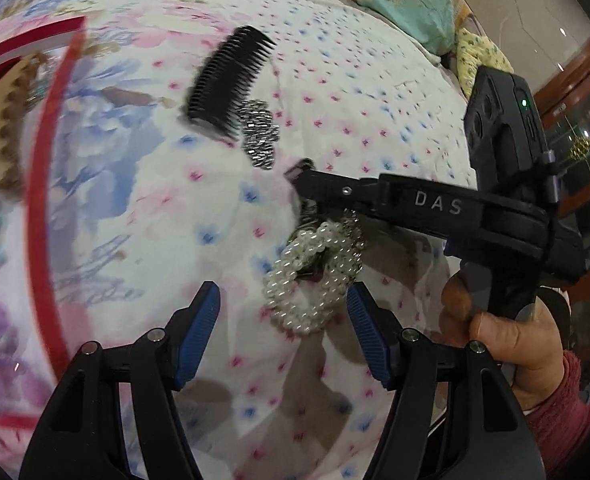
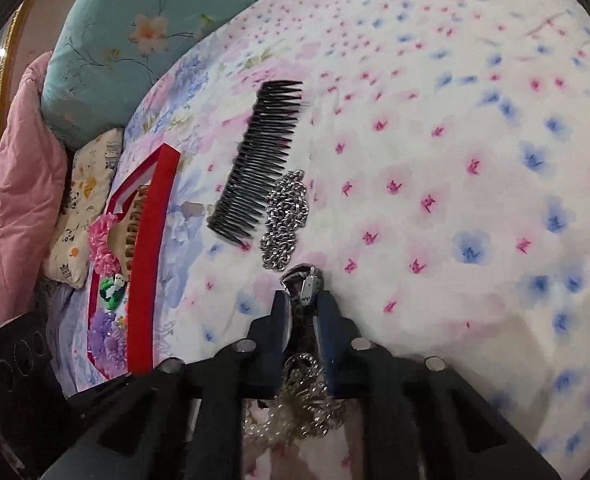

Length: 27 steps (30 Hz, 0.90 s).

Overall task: Organize jewelry
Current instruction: 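Grasp the pearl bracelet with the left gripper while the right grasps the black watch, then carry the pearl bracelet and black watch into the tray and open both grippers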

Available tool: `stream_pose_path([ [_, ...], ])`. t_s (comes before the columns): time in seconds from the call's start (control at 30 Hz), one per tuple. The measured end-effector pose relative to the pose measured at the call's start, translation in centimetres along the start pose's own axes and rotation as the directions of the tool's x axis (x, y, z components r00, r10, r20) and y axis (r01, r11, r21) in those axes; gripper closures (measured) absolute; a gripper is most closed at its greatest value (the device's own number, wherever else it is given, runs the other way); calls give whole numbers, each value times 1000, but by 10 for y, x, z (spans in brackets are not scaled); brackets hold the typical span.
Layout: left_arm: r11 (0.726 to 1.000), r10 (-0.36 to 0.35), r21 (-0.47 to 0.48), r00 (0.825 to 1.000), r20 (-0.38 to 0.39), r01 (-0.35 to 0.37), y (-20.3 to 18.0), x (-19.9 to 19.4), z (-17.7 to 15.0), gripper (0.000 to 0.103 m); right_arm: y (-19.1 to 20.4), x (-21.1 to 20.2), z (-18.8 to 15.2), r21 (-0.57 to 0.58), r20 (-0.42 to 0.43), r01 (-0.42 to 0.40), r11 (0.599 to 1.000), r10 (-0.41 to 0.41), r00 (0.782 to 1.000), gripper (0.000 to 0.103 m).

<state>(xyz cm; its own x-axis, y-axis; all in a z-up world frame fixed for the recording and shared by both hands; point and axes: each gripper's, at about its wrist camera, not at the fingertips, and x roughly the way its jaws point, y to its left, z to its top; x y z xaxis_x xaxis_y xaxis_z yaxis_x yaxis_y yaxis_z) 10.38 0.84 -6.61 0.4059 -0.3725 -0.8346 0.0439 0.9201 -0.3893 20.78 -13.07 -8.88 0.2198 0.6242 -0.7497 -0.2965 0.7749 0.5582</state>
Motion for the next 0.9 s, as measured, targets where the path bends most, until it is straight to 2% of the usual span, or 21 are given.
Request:
stream_pose_path([
  [0.13, 999, 0, 37, 1000, -6, 1, -7, 11, 4, 38, -6, -4, 3, 20, 12, -29, 999, 28, 1000, 91],
  [0.2, 999, -1, 49, 1000, -9, 1, -11, 14, 7, 44, -8, -5, 4, 36, 12, -47, 998, 47, 999, 91],
  [0.23, 998, -4, 55, 1000, -15, 5, -12, 17, 9, 54, -10, -5, 4, 45, 12, -58, 997, 57, 998, 91],
  [0.27, 998, -12, 60, 1000, -28, 14, -13, 20, 9, 69, -11, -5, 3, 50, 12, -60, 997, 59, 998, 92],
  [0.33, 998, -29, 61, 998, -59, 33, -13, 26, 7, 87, -12, -4, 3, 54, 15, -63, 997, 62, 998, 92],
  [0.37, 997, -33, 62, 997, -69, 38, -14, 28, 4, 91, -13, -5, 3, 57, 18, -65, 996, 64, 998, 92],
  [0.47, 996, -18, 85, 998, -57, 23, -18, 21, -3, 91, -11, -9, 4, 49, 29, -59, 997, 58, 998, 92],
  [0.6, 997, -22, 68, 999, -27, 24, -18, 4, -11, 92, -10, -16, 3, 50, 45, -68, 996, 66, 997, 92],
  [0.9, 998, -40, -48, 994, 100, 45, 7, -60, -23, 92, 3, -42, -1, 30, 92, -91, 995, 88, 992, 92],
])
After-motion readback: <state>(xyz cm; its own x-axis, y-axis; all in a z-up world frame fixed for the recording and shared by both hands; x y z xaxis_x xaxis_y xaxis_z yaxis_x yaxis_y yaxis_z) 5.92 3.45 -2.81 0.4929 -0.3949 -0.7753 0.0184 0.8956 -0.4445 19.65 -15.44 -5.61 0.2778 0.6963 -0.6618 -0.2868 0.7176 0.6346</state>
